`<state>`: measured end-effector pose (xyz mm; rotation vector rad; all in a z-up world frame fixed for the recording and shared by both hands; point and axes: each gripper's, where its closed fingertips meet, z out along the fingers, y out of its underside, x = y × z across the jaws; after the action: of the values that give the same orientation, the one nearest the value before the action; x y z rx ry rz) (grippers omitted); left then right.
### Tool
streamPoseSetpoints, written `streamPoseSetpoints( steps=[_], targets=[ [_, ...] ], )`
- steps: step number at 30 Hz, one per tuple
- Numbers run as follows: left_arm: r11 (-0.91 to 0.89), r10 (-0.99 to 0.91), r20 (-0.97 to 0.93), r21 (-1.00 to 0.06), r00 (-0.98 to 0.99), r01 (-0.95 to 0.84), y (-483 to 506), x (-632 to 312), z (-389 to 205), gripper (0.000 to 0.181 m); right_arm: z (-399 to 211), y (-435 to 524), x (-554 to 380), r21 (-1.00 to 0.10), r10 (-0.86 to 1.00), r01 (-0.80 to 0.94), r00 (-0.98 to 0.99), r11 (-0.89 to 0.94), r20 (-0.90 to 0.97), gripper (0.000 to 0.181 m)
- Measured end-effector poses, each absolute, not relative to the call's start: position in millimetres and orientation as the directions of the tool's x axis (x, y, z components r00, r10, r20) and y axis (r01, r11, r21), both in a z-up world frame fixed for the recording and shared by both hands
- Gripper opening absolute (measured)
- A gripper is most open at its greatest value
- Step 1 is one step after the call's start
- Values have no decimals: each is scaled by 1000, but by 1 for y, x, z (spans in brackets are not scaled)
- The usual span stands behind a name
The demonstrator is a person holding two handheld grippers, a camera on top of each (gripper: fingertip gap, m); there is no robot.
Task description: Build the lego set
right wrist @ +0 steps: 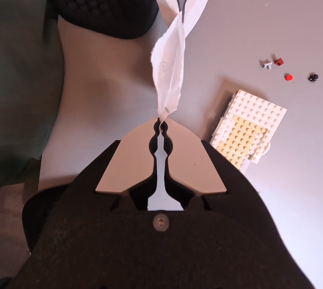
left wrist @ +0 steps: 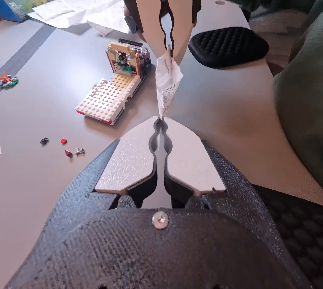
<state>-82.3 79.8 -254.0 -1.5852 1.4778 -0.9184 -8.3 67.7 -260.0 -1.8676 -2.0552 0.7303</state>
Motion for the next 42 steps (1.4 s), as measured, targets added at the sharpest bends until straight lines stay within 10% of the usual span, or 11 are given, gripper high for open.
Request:
streamPoseSetpoints(
  steps=[9,22,34,42],
  targets=[
    [-153,-982,120,-957,146,-248,85,-120,-254,0,-222,118,-38,-774,992,629,-37,-73,-124,17],
    [-282,-946,223,-925,236,-254,102,-134,-276,0,-329,234,-87,-458,1000,889,-8,-2,-20,17],
    [-343,-918,268,-908,292,-243,111,-135,-281,1,-330,233,-95,-494,998,869,-57,34,-32,8],
    [-385,-894,299,-894,334,-230,112,-129,-279,1,-230,158,-101,-720,967,688,-233,92,-99,8]
  ],
)
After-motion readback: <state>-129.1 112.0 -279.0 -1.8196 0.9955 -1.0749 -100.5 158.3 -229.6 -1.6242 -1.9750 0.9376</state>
